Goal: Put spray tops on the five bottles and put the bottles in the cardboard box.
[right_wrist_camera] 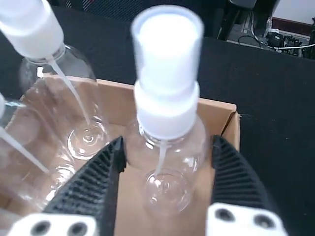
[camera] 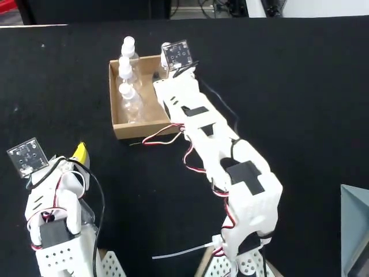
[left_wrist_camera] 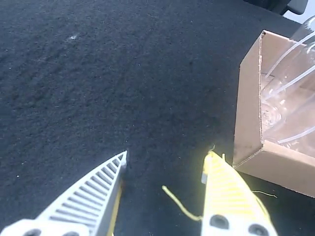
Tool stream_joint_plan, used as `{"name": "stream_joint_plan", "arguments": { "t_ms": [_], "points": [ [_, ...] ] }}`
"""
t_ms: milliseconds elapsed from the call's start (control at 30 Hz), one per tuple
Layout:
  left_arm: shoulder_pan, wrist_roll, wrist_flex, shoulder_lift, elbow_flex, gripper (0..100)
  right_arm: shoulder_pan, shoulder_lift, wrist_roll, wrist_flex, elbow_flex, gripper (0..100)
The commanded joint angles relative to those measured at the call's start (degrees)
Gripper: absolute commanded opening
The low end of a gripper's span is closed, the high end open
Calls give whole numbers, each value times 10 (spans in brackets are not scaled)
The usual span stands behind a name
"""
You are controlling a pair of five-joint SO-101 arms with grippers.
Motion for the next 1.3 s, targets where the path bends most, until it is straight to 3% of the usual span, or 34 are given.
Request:
{"name": "stream_joint_plan", "arguments": {
  "t_ms": [0,567,800,1267],
  "points": [
    [-7,-4,-11,-7,-5,235,11,-3,-4,-12,-19,248],
    [-7,-4,-11,-7,-4,235,11,-5,-1,-11,-18,252],
    [-7,-4,-11,-7,-4,235,11,-8,-3,28,-22,404],
    [-7,-4,-11,-7,-4,235,11,-33,-2,33,-11,375]
  ]
}}
